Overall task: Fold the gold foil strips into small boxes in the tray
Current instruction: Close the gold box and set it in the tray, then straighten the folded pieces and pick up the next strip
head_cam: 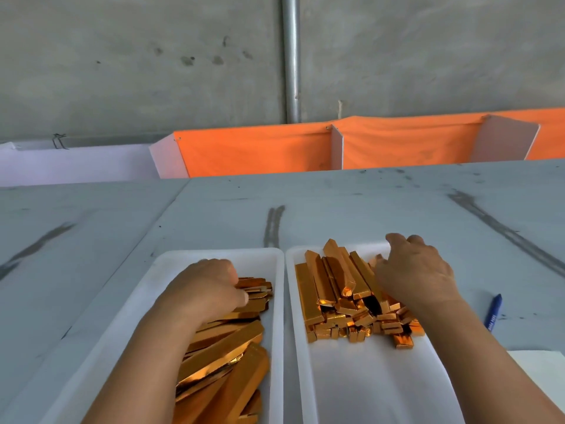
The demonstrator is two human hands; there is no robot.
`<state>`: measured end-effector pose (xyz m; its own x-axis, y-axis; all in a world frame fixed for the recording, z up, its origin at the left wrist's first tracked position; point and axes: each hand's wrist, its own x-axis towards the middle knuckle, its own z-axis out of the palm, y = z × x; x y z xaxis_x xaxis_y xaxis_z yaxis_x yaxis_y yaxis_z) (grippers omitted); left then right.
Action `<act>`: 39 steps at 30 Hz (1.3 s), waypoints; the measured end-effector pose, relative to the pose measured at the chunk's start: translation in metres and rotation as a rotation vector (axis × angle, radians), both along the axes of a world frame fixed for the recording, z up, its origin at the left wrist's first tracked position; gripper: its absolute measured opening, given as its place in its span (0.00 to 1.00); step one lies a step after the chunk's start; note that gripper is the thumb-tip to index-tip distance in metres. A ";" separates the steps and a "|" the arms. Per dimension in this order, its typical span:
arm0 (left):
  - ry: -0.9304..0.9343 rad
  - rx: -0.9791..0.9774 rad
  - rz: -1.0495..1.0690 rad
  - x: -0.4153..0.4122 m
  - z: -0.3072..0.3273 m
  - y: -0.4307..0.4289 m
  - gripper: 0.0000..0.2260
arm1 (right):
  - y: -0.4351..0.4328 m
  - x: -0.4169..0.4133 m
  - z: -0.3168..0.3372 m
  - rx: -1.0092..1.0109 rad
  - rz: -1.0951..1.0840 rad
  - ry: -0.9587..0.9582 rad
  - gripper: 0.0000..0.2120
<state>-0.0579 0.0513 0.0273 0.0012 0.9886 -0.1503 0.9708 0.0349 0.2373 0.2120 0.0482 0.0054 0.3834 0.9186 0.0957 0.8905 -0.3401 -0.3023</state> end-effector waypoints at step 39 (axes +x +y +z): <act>-1.444 -0.659 -0.097 0.025 -0.016 -0.007 0.21 | -0.017 -0.050 0.010 0.220 0.579 1.291 0.04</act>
